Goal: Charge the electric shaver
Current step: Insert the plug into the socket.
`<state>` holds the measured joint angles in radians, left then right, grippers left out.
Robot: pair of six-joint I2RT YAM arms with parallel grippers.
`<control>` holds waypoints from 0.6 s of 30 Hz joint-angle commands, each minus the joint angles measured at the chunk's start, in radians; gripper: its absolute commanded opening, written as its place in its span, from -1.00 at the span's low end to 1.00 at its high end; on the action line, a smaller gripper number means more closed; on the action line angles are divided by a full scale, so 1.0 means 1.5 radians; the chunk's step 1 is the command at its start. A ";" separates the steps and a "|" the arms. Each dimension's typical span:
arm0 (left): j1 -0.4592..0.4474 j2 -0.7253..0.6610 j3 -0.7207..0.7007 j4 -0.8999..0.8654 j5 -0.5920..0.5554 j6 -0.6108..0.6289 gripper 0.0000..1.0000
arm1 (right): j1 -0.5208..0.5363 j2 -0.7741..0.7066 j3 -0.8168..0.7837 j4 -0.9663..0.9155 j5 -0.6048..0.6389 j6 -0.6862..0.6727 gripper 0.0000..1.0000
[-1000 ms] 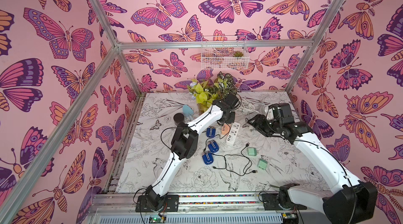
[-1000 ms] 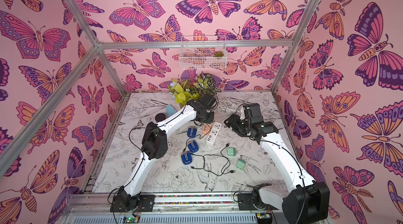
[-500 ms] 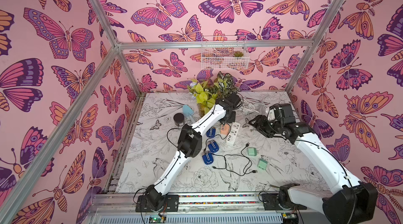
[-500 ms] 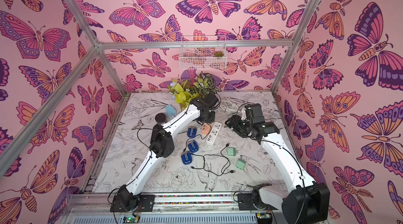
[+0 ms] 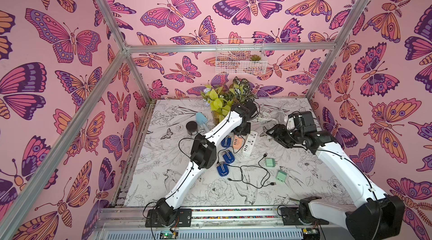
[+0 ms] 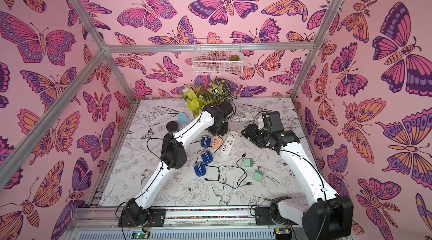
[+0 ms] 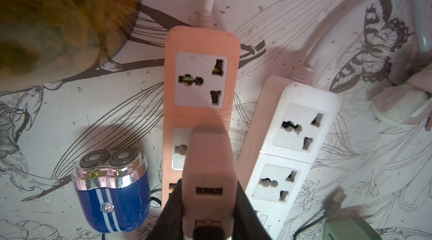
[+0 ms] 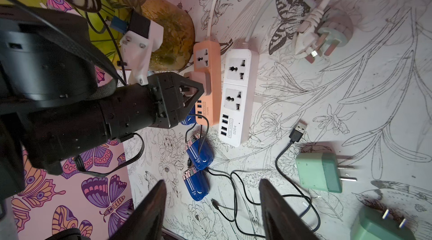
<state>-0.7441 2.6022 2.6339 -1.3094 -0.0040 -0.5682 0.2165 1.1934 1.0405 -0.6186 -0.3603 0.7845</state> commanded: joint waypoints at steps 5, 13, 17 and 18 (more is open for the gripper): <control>-0.008 -0.012 0.015 -0.042 0.031 0.004 0.07 | -0.004 0.006 0.006 -0.031 0.000 -0.012 0.30; -0.009 -0.119 -0.020 -0.034 0.034 -0.025 0.40 | 0.041 0.005 0.018 -0.048 0.051 -0.036 0.29; -0.006 -0.203 -0.123 0.005 0.053 -0.051 0.43 | 0.105 0.019 0.031 -0.047 0.102 -0.044 0.27; -0.004 -0.230 -0.160 0.022 0.059 -0.060 0.43 | 0.127 0.026 0.039 -0.047 0.116 -0.050 0.26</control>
<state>-0.7532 2.3558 2.4859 -1.3087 0.0574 -0.6155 0.3439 1.2072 1.0504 -0.6636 -0.2703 0.7471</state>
